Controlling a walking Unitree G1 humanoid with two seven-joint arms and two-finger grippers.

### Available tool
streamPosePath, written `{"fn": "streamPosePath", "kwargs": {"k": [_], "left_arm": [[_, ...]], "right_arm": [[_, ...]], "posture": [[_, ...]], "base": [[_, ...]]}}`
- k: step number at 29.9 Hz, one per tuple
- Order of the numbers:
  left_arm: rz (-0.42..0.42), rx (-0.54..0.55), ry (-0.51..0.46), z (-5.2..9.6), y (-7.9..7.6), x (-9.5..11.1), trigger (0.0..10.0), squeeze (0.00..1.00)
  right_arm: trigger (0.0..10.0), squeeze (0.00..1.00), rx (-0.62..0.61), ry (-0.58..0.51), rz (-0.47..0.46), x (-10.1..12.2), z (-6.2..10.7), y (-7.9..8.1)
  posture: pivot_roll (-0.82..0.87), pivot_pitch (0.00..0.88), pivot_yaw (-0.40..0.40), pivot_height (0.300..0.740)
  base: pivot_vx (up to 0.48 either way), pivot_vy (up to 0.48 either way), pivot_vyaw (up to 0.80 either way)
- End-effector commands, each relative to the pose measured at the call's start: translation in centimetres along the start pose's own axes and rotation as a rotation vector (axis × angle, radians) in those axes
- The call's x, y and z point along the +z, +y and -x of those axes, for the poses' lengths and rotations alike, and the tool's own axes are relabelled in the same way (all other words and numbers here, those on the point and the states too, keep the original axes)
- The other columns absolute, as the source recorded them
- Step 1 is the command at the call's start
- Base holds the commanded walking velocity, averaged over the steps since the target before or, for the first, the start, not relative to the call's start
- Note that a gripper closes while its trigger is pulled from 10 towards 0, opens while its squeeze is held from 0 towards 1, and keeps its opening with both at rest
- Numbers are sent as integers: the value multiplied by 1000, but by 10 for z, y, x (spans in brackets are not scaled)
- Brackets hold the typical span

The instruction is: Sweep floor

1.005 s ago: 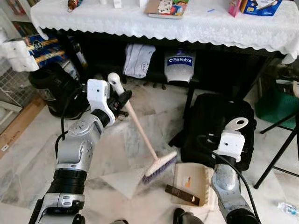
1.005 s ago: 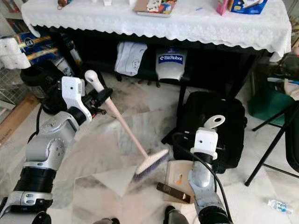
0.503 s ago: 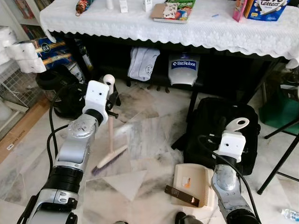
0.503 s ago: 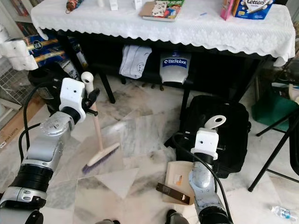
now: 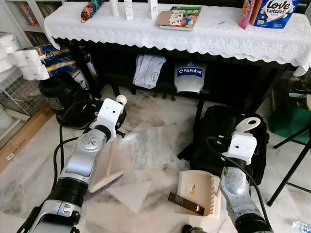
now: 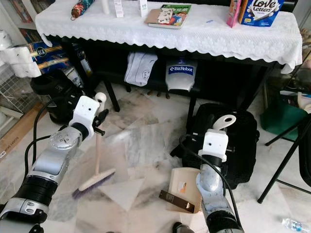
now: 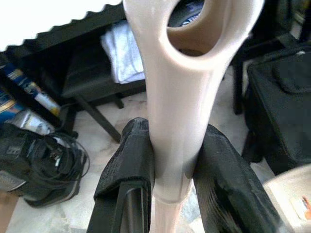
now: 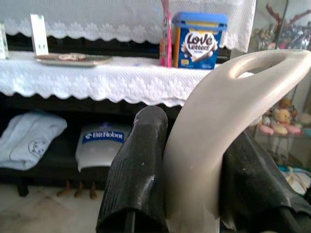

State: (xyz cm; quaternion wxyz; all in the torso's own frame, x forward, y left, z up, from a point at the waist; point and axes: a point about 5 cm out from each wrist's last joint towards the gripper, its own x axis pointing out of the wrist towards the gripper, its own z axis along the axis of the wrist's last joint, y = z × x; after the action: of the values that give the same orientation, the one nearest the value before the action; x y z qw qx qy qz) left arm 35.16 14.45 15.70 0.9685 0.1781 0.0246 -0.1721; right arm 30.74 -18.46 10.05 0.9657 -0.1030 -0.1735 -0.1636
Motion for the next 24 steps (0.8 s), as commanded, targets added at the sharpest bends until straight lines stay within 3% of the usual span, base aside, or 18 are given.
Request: {"fn": "streamPosePath", "kwargs": {"k": [1, 7, 10, 13, 15, 24], "left_arm": [[-19, -33, 10, 1, 0, 2, 10000, 0], [106, -103, 16, 1, -11, 6, 10000, 0], [178, -203, 30, 2, -20, 12, 10000, 0], [213, -220, 14, 2, -22, 16, 10000, 0], [281, -227, -9, 0, -25, 22, 10000, 0], [355, -248, -30, 2, -30, 32, 10000, 0]], "right_arm": [[10000, 0, -4, -93, -33, 17, -11, 2], [10000, 0, -5, -102, -35, 20, -15, 2], [10000, 0, -7, -106, -32, 21, -17, 1], [10000, 0, -8, -106, -31, 20, -17, 0], [10000, 0, -10, -107, -31, 21, -18, 0], [10000, 0, -3, -104, -31, 21, -18, 1]], "posture": [[65, 61, 68, 740], [67, 65, 64, 740], [69, 65, 62, 740], [70, 63, 62, 740], [66, 64, 62, 740], [70, 69, 57, 740]], "base": [[0, 0, 0], [0, 0, 0], [0, 0, 0], [0, 0, 0], [0, 0, 0], [0, 0, 0]]}}
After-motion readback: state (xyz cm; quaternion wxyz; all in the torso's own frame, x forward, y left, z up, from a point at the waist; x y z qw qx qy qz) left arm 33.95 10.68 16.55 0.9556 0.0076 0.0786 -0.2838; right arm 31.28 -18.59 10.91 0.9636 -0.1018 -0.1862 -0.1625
